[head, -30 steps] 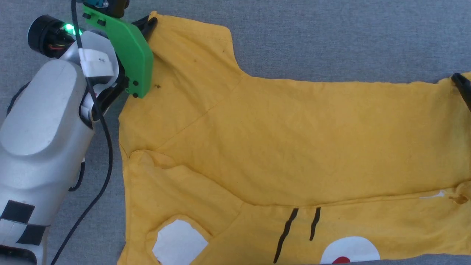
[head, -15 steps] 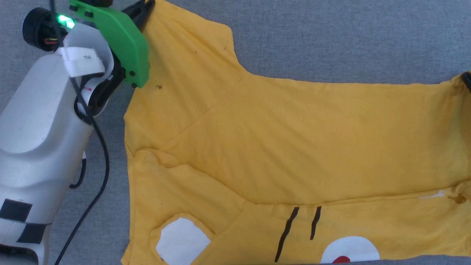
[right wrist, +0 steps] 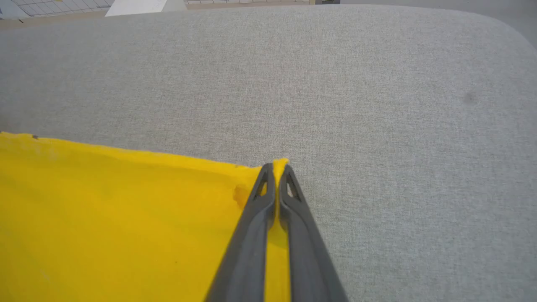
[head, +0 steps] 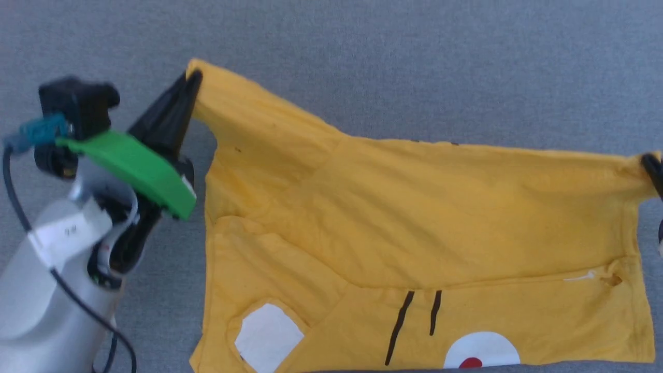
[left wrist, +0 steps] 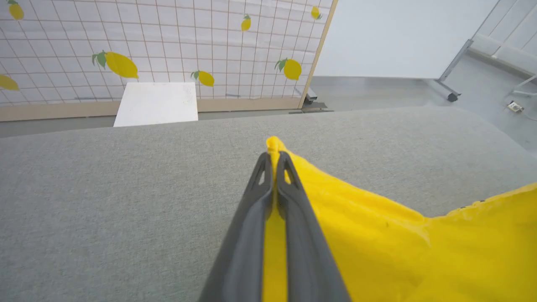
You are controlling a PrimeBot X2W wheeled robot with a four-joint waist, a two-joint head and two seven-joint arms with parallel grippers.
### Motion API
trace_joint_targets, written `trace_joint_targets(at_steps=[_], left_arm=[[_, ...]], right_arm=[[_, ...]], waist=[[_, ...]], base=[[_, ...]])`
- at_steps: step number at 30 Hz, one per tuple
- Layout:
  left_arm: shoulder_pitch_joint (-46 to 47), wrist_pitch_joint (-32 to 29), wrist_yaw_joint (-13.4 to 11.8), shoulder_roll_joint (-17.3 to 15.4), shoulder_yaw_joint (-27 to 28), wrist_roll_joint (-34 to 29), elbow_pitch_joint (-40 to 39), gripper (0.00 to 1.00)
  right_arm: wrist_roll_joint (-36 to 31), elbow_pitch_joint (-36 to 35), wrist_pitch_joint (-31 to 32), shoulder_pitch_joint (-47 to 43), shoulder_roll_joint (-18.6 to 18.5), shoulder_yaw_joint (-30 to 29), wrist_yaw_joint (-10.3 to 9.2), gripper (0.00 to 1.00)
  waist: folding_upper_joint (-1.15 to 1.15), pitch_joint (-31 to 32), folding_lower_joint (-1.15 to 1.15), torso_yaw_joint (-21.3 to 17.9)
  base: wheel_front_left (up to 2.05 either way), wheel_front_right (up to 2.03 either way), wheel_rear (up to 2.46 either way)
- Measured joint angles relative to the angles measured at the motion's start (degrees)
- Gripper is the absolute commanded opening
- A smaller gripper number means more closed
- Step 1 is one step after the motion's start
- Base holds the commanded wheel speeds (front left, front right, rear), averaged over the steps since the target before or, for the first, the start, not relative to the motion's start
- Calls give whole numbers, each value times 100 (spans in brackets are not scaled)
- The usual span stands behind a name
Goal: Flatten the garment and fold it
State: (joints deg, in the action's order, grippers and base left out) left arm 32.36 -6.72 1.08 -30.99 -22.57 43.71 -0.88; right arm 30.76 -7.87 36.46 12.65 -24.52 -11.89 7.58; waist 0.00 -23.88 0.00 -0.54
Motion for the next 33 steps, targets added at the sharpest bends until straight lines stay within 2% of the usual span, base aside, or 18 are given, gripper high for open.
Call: trace_joint_targets(at_steps=[7, 15, 20, 27, 28, 29, 30, 33], left_arm=[[-1406, 274, -254, -225, 105, 127, -904, 0], [-2587, 352, -469, -314, -24, 267, -1248, 0], [-3163, 338, -588, -307, -144, 387, -1087, 0], [-3378, 325, -627, -240, -402, 372, -560, 0], [-3375, 287, -627, -203, -457, 372, -453, 15], [-3369, 270, -626, -163, -502, 369, -358, 32], [-3358, 270, -626, -115, -537, 366, -270, 98], [-3270, 283, -621, 78, -615, 353, 45, 100]], right_arm=[[137, -208, -79, -825, 203, -264, 0, 0], [283, -302, -113, -1664, 510, -622, 0, 0], [246, -286, -121, -2124, 762, -789, 0, 0], [-7, -15, -288, -2294, 1004, -602, 0, 0], [-43, 80, -315, -2288, 1031, -552, 0, 27], [-78, 149, -354, -2286, 1046, -502, 0, 100], [-107, 223, -400, -2270, 1062, -474, 0, 100], [-183, 475, -532, -2171, 1056, -379, 0, 100]], waist=[[0, 517, 0, 75], [0, 879, 0, 140], [0, 974, 0, 135], [0, 1092, 0, 105], [0, 1106, 0, 104], [0, 1118, 0, 104], [0, 1127, 0, 106], [0, 1169, 0, 115]], base=[[0, 0, 0], [0, 0, 0], [0, 0, 0], [0, 0, 0], [0, 0, 0], [0, 0, 0], [0, 0, 0], [0, 0, 0]])
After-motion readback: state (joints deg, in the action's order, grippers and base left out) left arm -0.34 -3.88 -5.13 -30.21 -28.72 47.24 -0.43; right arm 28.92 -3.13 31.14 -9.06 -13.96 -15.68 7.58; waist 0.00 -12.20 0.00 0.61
